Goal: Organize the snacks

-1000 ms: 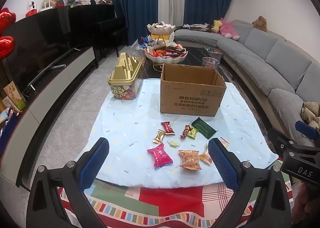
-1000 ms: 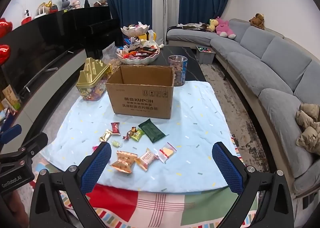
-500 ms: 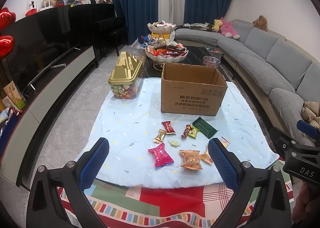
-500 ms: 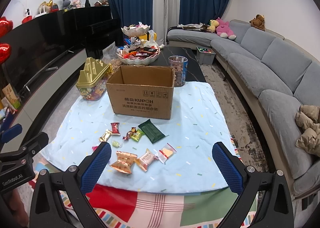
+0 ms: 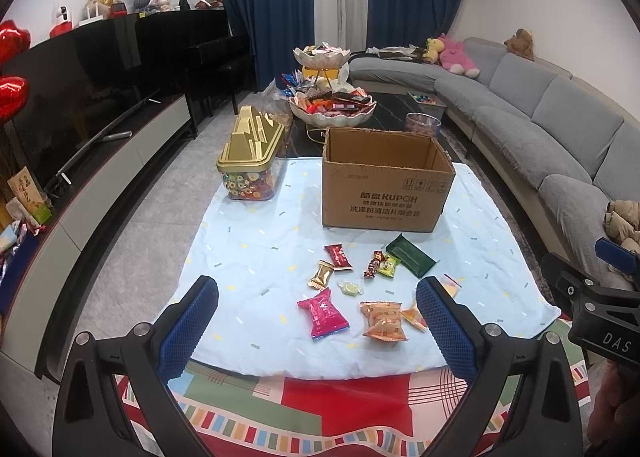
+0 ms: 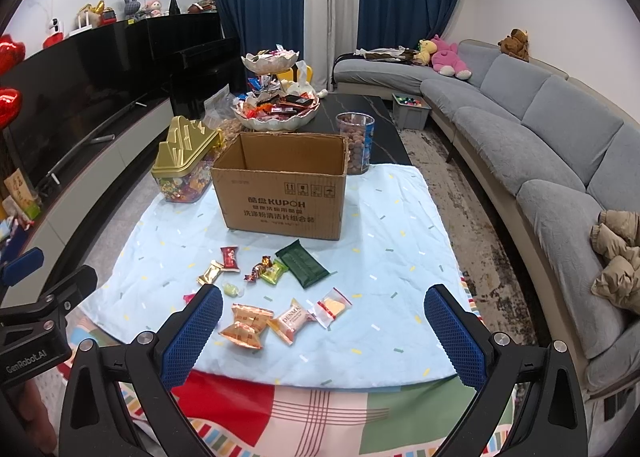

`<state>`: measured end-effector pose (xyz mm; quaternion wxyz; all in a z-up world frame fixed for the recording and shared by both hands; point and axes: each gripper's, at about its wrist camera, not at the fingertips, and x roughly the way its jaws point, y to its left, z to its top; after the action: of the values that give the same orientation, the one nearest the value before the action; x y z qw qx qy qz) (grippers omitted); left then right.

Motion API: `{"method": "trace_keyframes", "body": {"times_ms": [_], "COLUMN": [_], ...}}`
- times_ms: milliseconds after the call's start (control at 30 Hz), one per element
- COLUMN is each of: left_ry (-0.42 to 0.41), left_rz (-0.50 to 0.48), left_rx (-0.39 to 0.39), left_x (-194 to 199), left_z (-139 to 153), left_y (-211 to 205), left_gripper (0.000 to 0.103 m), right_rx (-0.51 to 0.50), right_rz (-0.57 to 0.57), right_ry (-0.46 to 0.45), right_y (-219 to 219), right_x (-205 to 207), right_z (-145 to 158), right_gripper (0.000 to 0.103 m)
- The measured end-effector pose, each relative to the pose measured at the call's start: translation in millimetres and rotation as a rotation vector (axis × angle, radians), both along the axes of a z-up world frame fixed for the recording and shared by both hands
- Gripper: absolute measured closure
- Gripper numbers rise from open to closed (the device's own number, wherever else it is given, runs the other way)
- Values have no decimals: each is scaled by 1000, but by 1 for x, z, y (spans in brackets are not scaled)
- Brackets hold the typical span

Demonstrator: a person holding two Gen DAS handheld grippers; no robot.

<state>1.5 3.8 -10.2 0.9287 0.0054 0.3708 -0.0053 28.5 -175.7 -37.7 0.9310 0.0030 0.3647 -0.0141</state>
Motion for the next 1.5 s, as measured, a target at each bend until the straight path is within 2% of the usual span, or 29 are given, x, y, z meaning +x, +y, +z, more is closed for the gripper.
{"method": "trace_keyframes", "body": {"times_ms": [1133,1500], "left_ry": [2,11], "left_rz": [-3,-6], "left_rx": [1,4], "left_x": [1,4], "left_z": [-1,-10], "left_y": [-2,-7], "left_gripper": [2,2], "right_rx": [-2,-5], "right_rz": [0,1], "right_ry": [3,10], "right_y": [-1,2], "right_x": [2,3], "right_z": [-4,-3], "right_gripper": [1,1]}}
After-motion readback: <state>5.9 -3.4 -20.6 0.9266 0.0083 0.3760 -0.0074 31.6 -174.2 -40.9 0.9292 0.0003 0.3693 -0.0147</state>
